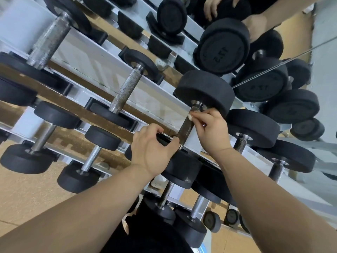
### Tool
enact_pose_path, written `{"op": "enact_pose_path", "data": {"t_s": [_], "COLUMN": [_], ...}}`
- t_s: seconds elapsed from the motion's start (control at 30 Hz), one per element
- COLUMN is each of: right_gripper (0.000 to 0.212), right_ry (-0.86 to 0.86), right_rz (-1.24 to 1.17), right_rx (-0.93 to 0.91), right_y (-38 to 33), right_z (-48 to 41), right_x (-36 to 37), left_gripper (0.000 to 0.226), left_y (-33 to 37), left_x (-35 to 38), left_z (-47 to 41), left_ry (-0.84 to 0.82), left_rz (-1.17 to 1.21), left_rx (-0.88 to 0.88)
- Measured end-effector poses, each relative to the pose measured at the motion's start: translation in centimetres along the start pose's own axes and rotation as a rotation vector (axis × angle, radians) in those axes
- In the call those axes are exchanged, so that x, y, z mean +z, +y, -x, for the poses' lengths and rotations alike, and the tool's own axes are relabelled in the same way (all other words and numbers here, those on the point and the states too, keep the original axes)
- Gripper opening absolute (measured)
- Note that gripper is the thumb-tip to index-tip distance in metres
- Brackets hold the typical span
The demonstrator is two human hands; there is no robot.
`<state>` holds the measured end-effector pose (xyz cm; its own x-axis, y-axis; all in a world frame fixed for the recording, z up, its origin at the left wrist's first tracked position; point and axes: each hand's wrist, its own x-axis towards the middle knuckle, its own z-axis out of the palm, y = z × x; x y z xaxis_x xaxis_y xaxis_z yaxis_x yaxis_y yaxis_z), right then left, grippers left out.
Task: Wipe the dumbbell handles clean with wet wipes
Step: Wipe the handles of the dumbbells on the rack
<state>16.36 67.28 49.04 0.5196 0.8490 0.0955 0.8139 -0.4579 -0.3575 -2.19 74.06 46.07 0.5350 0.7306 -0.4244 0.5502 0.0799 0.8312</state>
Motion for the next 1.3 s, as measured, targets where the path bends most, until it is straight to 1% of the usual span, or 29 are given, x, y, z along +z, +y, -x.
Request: {"op": "enact_pose_path", "data": {"t_s": [0.03,0.07,0.17,0.2,0.23,0.27,0.33,0.37,0.4,0.43,0.47,0.53,0.57,0.6,0.67,0.7,0.77,0.8,0.83,0.93,0.97,1.0,1.03,1.07,1.13,1.17,1.2,1.23,1.3], "right_gripper": [0.016,0.015,0.012,0.013,0.012,0.01,0.01,0.012,0.012,0.01,0.009,0.011,0.012,0.013,0.015,0.017,0.019,0.018,0.016,0.014,0.014,0.013,0.013,0.013,0.013,0.013,0.013,0.013,0.013], "right_ry": [-0.007,-0.038,-0.259,-0.306,-0.303,-0.259,-0.135,-0.096,-0.087,-0.126,-0.218,-0.486,-0.581,-0.605,-0.494,-0.409,-0.285,-0.278,-0.32,-0.634,-0.697,-0.695,-0.637,-0.541,-0.335,-0.281,-0.274,-0.31,-0.443], "right_rz": [-0.003,0.009,0.046,0.057,0.079,0.103,0.129,0.131,0.131,0.132,0.133,0.146,0.163,0.191,0.298,0.353,0.366,0.356,0.339,0.197,0.171,0.185,0.223,0.265,0.224,0.168,0.117,0.076,-0.024], "right_rx": [0.015,-0.013,-0.241,-0.299,-0.318,-0.287,-0.121,-0.06,-0.039,-0.058,-0.114,-0.228,-0.25,-0.262,-0.237,-0.185,-0.071,-0.052,-0.064,-0.177,-0.194,-0.209,-0.211,-0.19,-0.052,-0.006,0.006,-0.005,-0.002], "right_y": [-0.2,-0.5,-1.6,-1.5,-1.4,-1.2,-1.0,-1.1,-1.4,-1.7,-2.0,-2.5,-2.7,-2.6,-2.4,-2.3,-2.4,-2.6,-2.8,-3.7,-3.8,-3.5,-3.1,-2.6,-2.0,-1.9,-2.0,-2.1,-2.1], "right_z": [-0.1,-0.1,0.3,0.0,-0.5,-1.2,-2.1,-2.1,-1.9,-1.6,-1.1,-0.4,-0.7,-1.3,-2.8,-3.4,-3.7,-3.4,-2.8,-1.1,-1.2,-1.7,-2.2,-2.7,-3.1,-2.8,-2.3,-1.6,0.0], "right_x": [0.0,-0.1,-0.4,-0.7,-0.9,-1.0,-0.9,-0.8,-0.6,-0.4,-0.3,-0.8,-1.2,-1.3,-1.3,-1.2,-0.8,-0.7,-0.6,-1.6,-1.9,-1.9,-1.8,-1.6,-1.4,-1.3,-1.3,-1.3,-1.5], "left_gripper": [0.062,0.064,0.065,0.065,0.064,0.062,0.055,0.053,0.052,0.052,0.052,0.055,0.057,0.058,0.057,0.055,0.052,0.052,0.051,0.048,0.047,0.046,0.045,0.045,0.046,0.046,0.045,0.045,0.045], "left_y": [0.1,0.1,0.1,0.1,0.1,0.1,0.2,0.2,0.2,0.3,0.4,0.6,0.6,0.5,0.4,0.4,0.4,0.4,0.4,0.4,0.4,0.3,0.3,0.3,0.2,0.2,0.1,0.1,0.2], "left_x": [-0.1,-0.1,-0.2,-0.2,-0.2,-0.2,-0.2,-0.3,-0.3,-0.3,-0.3,-0.3,-0.3,-0.2,-0.2,-0.2,-0.3,-0.4,-0.4,-0.5,-0.5,-0.6,-0.6,-0.5,-0.5,-0.5,-0.5,-0.4,-0.4], "left_z": [0.1,0.1,0.1,0.1,0.1,0.1,0.1,0.1,0.1,0.1,0.1,0.1,0.0,0.0,-0.1,0.0,-0.1,-0.1,0.0,0.0,0.0,0.0,0.0,0.0,0.0,0.0,0.0,0.0,-0.1], "left_ry": [0.001,0.003,0.006,0.004,0.001,-0.002,-0.009,-0.011,-0.012,-0.011,-0.009,-0.01,-0.012,-0.013,-0.019,-0.022,-0.027,-0.031,-0.035,-0.045,-0.047,-0.049,-0.053,-0.056,-0.055,-0.052,-0.05,-0.048,-0.046], "left_rz": [0.0,0.001,-0.004,-0.004,-0.002,0.002,0.008,0.006,0.002,-0.004,-0.013,-0.034,-0.042,-0.048,-0.054,-0.058,-0.074,-0.081,-0.085,-0.072,-0.066,-0.063,-0.064,-0.065,-0.061,-0.058,-0.056,-0.056,-0.064], "left_rx": [0.001,0.0,0.0,0.0,-0.003,-0.009,-0.021,-0.024,-0.026,-0.028,-0.031,-0.042,-0.047,-0.05,-0.043,-0.039,-0.033,-0.031,-0.029,-0.03,-0.033,-0.035,-0.035,-0.033,-0.028,-0.028,-0.029,-0.028,-0.02]}}
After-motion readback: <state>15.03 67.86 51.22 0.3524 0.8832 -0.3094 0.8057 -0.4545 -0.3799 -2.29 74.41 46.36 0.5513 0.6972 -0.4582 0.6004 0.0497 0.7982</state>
